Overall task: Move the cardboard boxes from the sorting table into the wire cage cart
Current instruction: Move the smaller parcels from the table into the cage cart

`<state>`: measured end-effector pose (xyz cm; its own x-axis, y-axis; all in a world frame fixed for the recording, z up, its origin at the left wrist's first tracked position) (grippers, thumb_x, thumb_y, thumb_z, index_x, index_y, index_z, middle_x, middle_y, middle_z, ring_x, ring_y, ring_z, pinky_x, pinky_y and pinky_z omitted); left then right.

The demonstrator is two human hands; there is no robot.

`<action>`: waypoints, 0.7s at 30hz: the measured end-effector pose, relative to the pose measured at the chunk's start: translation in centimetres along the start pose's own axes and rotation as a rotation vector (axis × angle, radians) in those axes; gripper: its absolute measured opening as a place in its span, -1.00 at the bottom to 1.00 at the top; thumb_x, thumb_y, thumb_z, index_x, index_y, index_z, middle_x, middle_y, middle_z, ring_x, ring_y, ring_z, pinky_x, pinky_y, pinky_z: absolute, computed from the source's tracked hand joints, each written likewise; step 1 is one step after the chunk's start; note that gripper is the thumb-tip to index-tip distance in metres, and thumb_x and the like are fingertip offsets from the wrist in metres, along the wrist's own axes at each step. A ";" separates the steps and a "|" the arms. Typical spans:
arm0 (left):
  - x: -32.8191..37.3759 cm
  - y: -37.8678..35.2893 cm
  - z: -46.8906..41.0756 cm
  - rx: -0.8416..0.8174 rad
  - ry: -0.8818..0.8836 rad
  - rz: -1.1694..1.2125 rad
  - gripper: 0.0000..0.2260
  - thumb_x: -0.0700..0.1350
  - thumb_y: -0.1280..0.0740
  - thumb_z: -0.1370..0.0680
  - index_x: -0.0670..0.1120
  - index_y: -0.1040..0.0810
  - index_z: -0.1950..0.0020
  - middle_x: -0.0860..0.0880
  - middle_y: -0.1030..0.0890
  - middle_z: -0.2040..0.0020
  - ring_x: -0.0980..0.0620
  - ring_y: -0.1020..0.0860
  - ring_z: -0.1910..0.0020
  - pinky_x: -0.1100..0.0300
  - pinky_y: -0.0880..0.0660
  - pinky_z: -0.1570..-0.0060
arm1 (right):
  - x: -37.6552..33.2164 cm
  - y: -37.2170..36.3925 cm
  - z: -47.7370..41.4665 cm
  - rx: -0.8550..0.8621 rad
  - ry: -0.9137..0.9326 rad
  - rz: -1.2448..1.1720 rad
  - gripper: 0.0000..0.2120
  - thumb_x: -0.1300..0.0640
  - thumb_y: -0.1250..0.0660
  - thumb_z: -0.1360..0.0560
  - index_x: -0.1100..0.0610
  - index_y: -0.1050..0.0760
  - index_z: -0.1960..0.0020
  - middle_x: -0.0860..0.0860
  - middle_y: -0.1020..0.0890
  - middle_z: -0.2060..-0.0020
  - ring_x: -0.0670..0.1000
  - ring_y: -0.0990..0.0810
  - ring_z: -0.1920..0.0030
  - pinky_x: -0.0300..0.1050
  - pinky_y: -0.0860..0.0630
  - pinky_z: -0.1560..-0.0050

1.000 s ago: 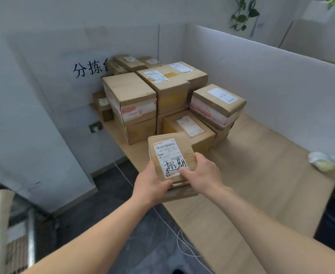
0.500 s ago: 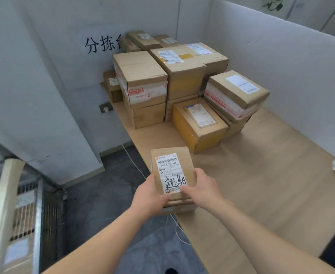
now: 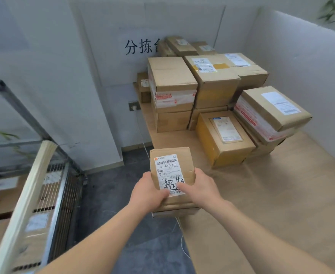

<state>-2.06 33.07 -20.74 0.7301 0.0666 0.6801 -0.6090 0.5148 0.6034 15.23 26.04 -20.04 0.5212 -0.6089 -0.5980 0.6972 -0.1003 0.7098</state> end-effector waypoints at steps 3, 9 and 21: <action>-0.7 3.5 0.0 0.064 0.003 0.024 -0.51 0.01 -0.51 -0.42 -0.01 -0.37 -0.23 0.13 -0.54 -0.03 0.04 -0.56 -0.06 0.15 -0.49 0.02 | -3.6 -0.6 -0.1 -0.006 0.065 0.019 -0.50 -0.19 -0.47 -0.36 0.00 -0.48 -0.21 -0.07 -0.66 -0.09 0.02 -0.61 -0.13 -0.01 -0.54 -0.15; -4.5 12.6 1.1 0.213 -0.003 0.085 -0.53 0.03 -0.53 -0.40 0.02 -0.36 -0.17 0.16 -0.50 0.02 0.07 -0.52 0.00 0.19 -0.42 0.09 | -13.5 -4.0 0.9 -0.026 0.227 0.083 -0.46 -0.20 -0.47 -0.39 0.02 -0.47 -0.27 -0.05 -0.65 -0.16 0.05 -0.59 -0.18 -0.03 -0.51 -0.19; -17.7 33.2 6.1 0.482 0.066 0.218 -0.49 0.01 -0.55 -0.39 0.02 -0.40 -0.24 0.07 -0.62 -0.14 0.04 -0.58 -0.10 0.12 -0.49 -0.08 | -35.1 -16.8 6.7 -0.135 0.512 0.110 -0.52 -0.18 -0.48 -0.34 -0.07 -0.46 -0.18 -0.14 -0.67 -0.07 -0.03 -0.62 -0.10 -0.06 -0.53 -0.18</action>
<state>-37.06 43.74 -10.18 0.5792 0.1898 0.7928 -0.8107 0.0324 0.5845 -18.09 43.84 -8.46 0.7443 -0.1454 -0.6519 0.6646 0.0645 0.7444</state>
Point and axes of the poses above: each hand's wrist, its own z-axis away from the middle knuckle, its own y-axis out of the back of the hand, x = y × z, the point moved 2 cm from there along -z, towards the middle knuckle
